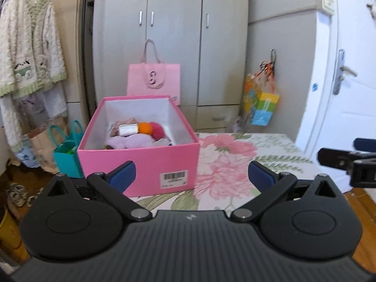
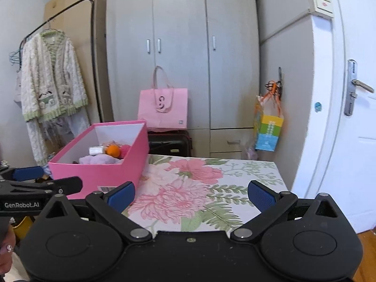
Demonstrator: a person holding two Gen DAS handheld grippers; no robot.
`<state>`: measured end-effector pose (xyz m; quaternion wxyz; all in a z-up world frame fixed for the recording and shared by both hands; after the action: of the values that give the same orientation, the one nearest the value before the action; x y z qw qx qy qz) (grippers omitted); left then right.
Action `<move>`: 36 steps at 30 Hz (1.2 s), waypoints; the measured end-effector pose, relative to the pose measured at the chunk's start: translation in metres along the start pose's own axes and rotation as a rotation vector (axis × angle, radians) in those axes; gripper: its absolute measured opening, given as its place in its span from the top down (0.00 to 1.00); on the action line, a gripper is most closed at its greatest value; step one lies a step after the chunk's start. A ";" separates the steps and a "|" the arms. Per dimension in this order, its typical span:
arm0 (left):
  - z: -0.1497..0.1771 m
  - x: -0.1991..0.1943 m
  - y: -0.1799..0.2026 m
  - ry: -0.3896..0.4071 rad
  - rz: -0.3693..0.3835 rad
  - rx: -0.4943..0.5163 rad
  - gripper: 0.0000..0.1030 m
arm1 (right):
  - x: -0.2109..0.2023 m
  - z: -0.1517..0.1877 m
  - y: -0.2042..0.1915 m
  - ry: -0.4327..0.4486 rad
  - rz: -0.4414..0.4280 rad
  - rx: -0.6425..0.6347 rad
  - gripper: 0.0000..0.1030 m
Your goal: Organize soft objects
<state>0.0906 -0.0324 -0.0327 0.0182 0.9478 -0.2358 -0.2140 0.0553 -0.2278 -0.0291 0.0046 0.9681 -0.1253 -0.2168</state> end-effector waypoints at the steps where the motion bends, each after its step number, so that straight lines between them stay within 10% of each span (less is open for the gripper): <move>1: 0.001 0.000 0.000 -0.002 -0.012 0.006 0.00 | -0.001 0.001 0.001 0.000 0.008 -0.001 0.00; 36: 0.012 -0.006 -0.005 -0.018 -0.132 -0.001 0.00 | -0.012 0.012 0.008 0.007 0.093 0.003 0.00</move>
<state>0.0829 -0.0248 -0.0423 0.0023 0.9593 -0.1727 -0.2232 0.0380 -0.2321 -0.0347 0.0135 0.9621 -0.1703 -0.2128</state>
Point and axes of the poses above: each gripper's, at about its wrist camera, not at the fingertips, and x roughly the way its jaws point, y to its right, z to its underside, the point moved 9 cm from there along x, roughly the way its jaws point, and after that the axes turned 14 degrees about z, right-handed, at the moved point
